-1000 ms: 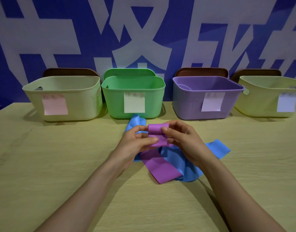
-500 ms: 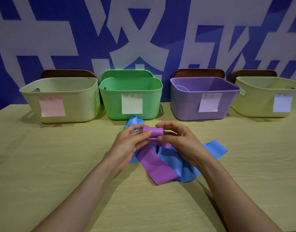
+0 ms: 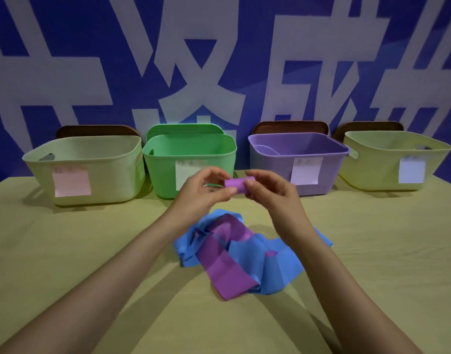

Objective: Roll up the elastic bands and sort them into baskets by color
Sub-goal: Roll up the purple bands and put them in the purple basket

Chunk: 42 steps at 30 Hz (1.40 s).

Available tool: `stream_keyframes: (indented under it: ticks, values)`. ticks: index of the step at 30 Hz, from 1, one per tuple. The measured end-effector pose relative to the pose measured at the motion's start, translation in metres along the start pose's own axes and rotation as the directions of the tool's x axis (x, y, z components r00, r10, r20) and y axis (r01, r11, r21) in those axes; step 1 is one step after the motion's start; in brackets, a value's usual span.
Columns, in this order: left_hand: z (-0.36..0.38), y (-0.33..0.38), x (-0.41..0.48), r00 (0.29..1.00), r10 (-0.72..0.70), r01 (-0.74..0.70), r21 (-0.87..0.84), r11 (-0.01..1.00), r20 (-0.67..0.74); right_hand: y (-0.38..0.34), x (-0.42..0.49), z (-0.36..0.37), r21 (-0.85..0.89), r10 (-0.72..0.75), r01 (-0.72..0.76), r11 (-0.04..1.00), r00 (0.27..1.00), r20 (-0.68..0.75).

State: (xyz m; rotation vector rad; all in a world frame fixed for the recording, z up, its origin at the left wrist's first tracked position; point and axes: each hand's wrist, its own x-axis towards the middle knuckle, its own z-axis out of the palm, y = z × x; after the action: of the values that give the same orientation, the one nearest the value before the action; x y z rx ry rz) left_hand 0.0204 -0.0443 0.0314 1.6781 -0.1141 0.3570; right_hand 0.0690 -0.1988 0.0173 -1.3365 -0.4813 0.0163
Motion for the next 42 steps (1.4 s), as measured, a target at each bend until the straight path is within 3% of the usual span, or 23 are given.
stream_keyframes:
  ticks: [3,6,9,13,17,22,27,30,34,37,42]
  values:
    - [0.006,0.015,0.063,0.996,0.024,-0.034,0.122,0.992,0.083,-0.028,0.056,-0.011,-0.061,-0.039,0.035,0.998,0.997,-0.061]
    - [0.017,0.016,0.129,0.990,-0.052,0.025,0.195,0.981,0.132,-0.044,0.118,-0.025,-0.159,0.029,-0.038,0.986,0.998,-0.057]
    - [0.031,0.020,0.178,0.962,-0.230,0.228,0.034,0.973,0.147,-0.056,0.165,-0.038,-0.161,0.141,-0.154,0.975,0.986,-0.091]
    - [0.049,0.029,0.218,0.905,-0.403,0.419,-0.114,0.901,0.140,-0.069,0.208,-0.059,-0.024,0.365,-0.367,0.930,0.929,-0.063]
    - [0.063,0.044,0.241,0.852,-0.504,0.524,-0.203,0.827,0.144,-0.075,0.232,-0.075,0.019,0.589,-0.588,0.808,0.807,-0.045]
    - [0.075,0.038,0.251,0.775,-0.611,0.630,-0.263,0.731,0.161,-0.069,0.247,-0.091,0.025,0.692,-0.692,0.722,0.721,-0.023]
    - [0.079,0.020,0.264,0.674,-0.717,0.738,-0.186,0.649,0.175,-0.047,0.264,-0.102,-0.123,0.763,-0.760,0.639,0.646,-0.025]
    - [0.082,0.005,0.282,0.564,-0.801,0.825,-0.099,0.556,0.199,-0.028,0.276,-0.112,-0.204,0.775,-0.774,0.599,0.625,-0.095]
    - [0.088,-0.006,0.305,0.421,-0.889,0.906,-0.130,0.403,0.178,0.017,0.288,-0.125,-0.484,0.815,-0.790,0.377,0.531,-0.232]
    - [0.096,-0.023,0.312,0.319,-0.933,0.941,-0.176,0.290,0.165,0.044,0.288,-0.123,-0.594,0.842,-0.771,0.230,0.464,-0.276]
    - [0.103,-0.097,0.317,0.238,-0.966,0.962,-0.163,0.221,0.098,0.061,0.286,-0.118,-0.647,0.838,-0.748,0.148,0.442,-0.320]
